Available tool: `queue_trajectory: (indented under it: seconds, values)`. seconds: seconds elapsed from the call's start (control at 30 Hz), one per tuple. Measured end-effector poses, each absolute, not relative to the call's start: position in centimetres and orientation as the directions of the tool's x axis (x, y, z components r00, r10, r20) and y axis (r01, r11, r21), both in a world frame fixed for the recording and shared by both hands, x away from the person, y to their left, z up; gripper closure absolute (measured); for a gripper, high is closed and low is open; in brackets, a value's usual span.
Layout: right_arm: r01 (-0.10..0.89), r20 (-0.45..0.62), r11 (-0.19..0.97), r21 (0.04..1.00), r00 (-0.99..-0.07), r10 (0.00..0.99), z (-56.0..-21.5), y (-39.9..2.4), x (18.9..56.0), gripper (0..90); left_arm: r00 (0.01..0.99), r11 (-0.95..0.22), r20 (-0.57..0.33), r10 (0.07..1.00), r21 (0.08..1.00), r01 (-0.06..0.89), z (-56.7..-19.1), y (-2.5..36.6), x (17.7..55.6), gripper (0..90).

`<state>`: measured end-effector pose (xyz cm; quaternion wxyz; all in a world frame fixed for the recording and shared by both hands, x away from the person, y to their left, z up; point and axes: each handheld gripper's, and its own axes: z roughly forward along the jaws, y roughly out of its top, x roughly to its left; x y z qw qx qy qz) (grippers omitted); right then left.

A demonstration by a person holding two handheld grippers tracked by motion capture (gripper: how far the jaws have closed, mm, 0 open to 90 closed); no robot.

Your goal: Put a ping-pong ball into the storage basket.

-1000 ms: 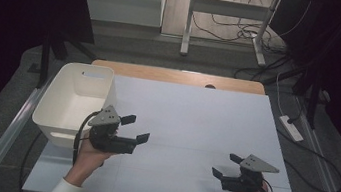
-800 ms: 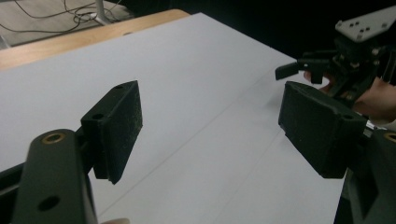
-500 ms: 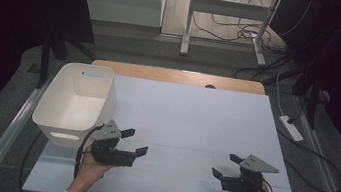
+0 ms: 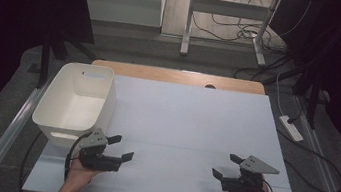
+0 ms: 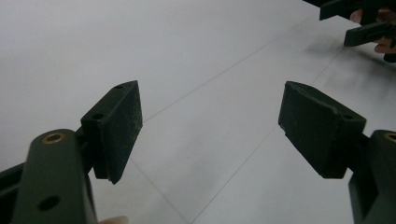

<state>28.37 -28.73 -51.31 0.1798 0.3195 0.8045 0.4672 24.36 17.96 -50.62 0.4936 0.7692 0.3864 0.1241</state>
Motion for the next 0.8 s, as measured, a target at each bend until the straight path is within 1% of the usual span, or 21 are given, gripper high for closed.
queue_trajectory:
  seconds: [0.43,0.8]
  values:
    - [0.338,0.014,0.353,0.873,-0.74,0.672,-51.15,-28.67,27.83,12.6,0.669,-0.228,-0.193,0.718,0.843,0.488,-51.52,18.04,24.7,22.3]
    - [0.332,0.008,0.356,0.874,-0.741,0.672,-51.15,-28.71,27.75,12.6,0.656,-0.213,-0.212,0.725,0.836,0.505,-51.56,18.02,24.8,22.2]
